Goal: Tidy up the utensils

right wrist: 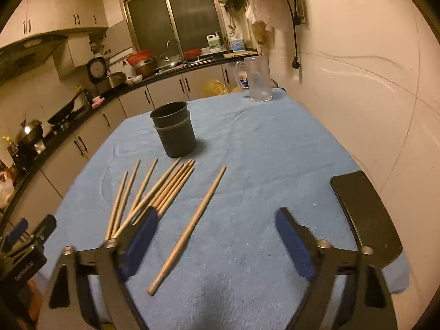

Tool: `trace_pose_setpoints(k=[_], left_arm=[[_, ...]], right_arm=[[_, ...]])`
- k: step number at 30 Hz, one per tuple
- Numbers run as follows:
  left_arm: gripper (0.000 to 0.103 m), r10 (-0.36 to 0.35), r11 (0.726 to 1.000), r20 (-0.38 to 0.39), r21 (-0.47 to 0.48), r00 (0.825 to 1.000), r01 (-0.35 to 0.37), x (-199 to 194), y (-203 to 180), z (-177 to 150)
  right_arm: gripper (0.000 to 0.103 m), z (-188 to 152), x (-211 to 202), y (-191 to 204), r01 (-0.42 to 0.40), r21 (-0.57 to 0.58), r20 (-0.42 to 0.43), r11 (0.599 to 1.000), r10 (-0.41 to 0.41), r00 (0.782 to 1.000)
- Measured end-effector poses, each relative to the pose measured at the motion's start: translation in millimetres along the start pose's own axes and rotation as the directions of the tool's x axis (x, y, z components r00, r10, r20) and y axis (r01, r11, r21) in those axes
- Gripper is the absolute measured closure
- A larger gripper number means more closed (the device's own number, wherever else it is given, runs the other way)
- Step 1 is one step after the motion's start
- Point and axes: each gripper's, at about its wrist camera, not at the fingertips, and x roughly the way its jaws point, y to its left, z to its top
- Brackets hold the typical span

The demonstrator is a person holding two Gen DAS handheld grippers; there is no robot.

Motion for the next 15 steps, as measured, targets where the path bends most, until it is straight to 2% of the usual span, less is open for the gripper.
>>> trace_pose_setpoints(k=[7, 15], left_arm=[[0.000, -0.021, 1.000, -0.056, -0.018, 0.998, 0.020, 6.7, -5.4, -7.1], [0.000, -0.015, 1.000, -0.075, -0.020, 0.997, 0.014, 9.7, -4.4, -9.2]], right_arm=[[0.025, -11.7, -10.6, 11.2, -0.016, -0.072, -0.014, 0.997, 0.015, 1.000], [0.027, -13.1, -4.3, 16.3, -0.026, -0.089, -0.024, 0.996, 0.024, 0.999]])
